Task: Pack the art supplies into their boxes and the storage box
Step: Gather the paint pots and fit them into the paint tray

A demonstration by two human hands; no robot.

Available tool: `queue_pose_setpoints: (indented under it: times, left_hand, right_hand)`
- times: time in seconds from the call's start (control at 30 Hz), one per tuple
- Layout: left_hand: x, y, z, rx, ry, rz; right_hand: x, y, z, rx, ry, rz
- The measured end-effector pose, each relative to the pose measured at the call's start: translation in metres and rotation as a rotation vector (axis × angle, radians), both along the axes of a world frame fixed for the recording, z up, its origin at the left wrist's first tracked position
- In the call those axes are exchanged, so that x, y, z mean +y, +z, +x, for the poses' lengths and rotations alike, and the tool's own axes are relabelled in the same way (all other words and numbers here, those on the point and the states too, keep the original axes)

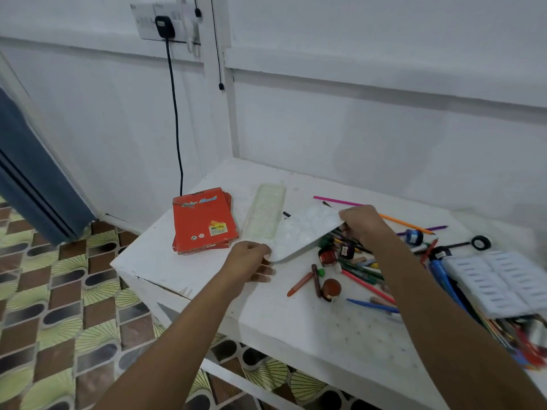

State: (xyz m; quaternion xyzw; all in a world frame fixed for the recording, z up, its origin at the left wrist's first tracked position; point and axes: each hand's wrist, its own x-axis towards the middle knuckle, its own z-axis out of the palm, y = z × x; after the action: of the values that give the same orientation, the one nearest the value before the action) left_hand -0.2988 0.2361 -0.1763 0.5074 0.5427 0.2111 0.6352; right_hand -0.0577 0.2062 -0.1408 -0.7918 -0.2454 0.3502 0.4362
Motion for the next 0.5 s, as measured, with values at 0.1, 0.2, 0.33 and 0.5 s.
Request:
queue_pose_setpoints:
  times: [0.1,0.2,0.33,0.5]
  left_hand:
    - [-0.01,0.011,-0.006,-0.148,0.019,-0.117]
    - [-0.013,0.017,-0.013,-0.286,0.116,-0.243]
    - [-0.009,0.02,-0.025,-0.325,0.142,-0.259]
    - [-0.01,0.018,-0.031,-0.291,0.102,-0.311]
  right_hand:
    - [-0.009,0.015,0.001,0.014,-0.008,0.036]
    - [-0.015,0.022,-0.001,0.025,-0.011,0.06]
    - [-0.023,0.026,-0.007,-0.012,0.041,0.067]
    - [-0.032,0.03,-0.008,-0.175,0.093,0.015]
